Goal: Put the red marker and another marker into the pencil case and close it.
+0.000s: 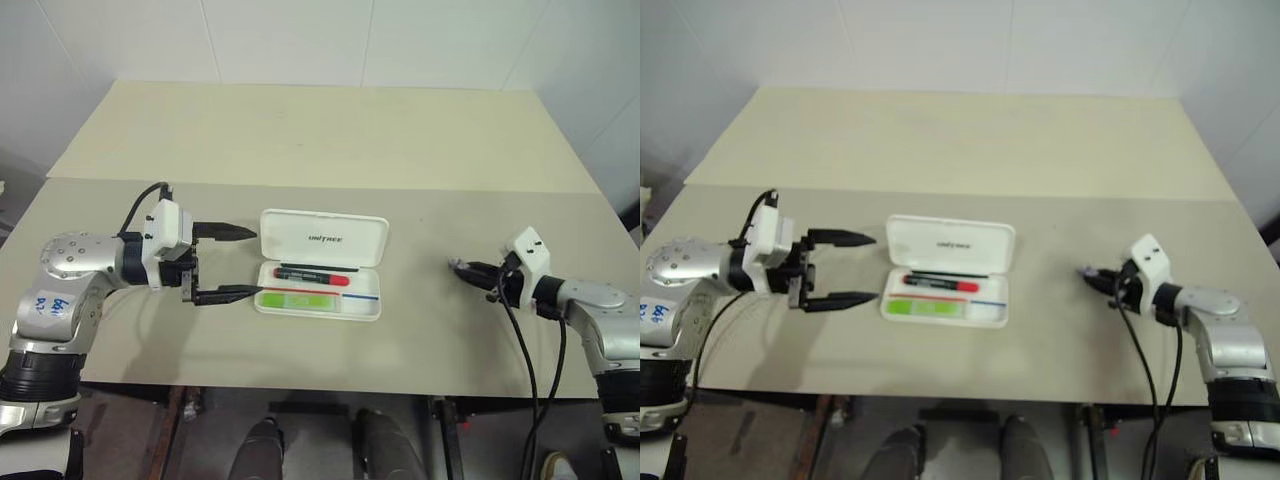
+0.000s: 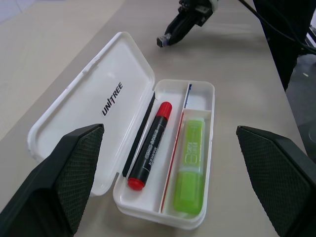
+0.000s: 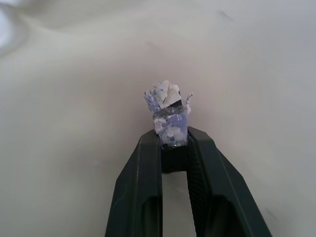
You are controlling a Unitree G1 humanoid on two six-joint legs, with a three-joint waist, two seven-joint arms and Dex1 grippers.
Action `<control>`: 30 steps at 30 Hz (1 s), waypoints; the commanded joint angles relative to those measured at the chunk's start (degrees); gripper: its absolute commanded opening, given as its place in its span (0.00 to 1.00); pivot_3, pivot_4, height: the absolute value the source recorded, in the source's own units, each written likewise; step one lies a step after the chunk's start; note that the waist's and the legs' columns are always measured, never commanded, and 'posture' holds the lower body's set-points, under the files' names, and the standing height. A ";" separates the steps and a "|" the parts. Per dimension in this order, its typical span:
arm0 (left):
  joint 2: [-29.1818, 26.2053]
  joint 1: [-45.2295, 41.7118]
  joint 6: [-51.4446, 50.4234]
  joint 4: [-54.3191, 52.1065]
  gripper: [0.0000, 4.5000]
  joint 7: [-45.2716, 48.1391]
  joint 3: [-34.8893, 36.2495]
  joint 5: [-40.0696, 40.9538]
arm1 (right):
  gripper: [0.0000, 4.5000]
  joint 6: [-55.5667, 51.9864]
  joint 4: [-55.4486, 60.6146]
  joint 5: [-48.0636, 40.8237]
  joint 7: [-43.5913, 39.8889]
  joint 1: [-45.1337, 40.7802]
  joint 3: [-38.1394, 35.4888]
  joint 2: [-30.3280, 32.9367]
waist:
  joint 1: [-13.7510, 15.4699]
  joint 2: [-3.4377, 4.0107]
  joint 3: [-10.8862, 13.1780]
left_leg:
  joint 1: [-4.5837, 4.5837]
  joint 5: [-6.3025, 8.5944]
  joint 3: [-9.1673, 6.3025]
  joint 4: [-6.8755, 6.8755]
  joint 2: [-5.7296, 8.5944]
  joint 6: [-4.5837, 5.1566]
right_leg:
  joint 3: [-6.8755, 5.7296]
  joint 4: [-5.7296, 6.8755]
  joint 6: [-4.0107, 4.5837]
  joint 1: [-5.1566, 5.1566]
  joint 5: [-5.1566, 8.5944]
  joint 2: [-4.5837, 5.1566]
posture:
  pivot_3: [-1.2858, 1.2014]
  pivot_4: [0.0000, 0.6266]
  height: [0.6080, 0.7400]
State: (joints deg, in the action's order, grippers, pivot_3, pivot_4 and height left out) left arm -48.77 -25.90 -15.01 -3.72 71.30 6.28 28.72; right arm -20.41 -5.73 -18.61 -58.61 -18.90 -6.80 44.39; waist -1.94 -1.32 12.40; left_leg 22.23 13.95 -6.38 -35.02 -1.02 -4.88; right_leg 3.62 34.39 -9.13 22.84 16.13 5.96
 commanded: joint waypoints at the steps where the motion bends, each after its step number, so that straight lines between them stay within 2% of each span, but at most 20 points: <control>1: -0.93 -1.35 0.90 -0.34 1.00 0.75 1.69 0.48 | 0.07 -1.64 10.53 -3.80 -4.35 -0.82 1.98 1.04 | 0.01 0.00 0.00 | 0.00 0.00 0.00 0.00 0.00 0.00 | 0.00 0.00 0.00 0.00 0.00 0.00 | 0.52 0.24 1.00; 6: -0.25 -1.46 1.07 -0.59 1.00 0.91 1.09 0.16 | 0.07 -3.03 16.45 -3.98 -6.16 -4.00 8.35 -0.98 | 0.15 -0.01 0.00 | 0.01 0.00 0.00 -0.02 0.00 0.00 | 0.00 -0.01 0.00 0.00 0.00 0.00 | 0.52 0.24 1.00; 13: -2.56 0.10 2.92 0.82 1.00 3.55 2.20 -1.11 | 0.07 -0.04 13.66 -0.08 -9.06 -6.65 16.14 -2.71 | 0.23 0.00 0.00 | 0.06 0.02 0.00 0.00 0.00 0.00 | -0.01 -0.12 0.00 0.00 0.00 0.00 | 0.52 0.24 1.00; 18: -4.12 0.60 4.44 3.15 1.00 4.32 3.22 -1.82 | 0.07 1.85 10.93 0.96 -9.96 -7.33 17.40 -3.41 | 0.21 0.00 0.00 | 0.06 0.03 -0.01 0.02 0.00 0.01 | -0.01 -0.15 0.00 0.01 0.00 0.00 | 0.52 0.24 1.00; 30: -2.95 1.69 3.90 0.56 1.00 2.45 2.68 -1.52 | 0.07 1.78 8.08 3.66 -9.81 -9.19 20.11 -6.88 | 0.12 0.00 0.00 | 0.04 0.03 0.00 0.01 0.00 0.01 | -0.01 -0.08 0.00 0.02 0.00 0.00 | 0.52 0.24 1.00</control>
State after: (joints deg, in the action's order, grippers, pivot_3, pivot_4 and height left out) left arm -51.73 -24.03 -11.31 -1.80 74.21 8.10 26.75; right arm -18.86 1.76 -15.11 -68.12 -26.87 13.45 37.43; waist -1.81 -1.32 12.40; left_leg 22.27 13.98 -6.39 -35.01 -1.02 -4.87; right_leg 3.61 34.32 -9.13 22.86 16.13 5.95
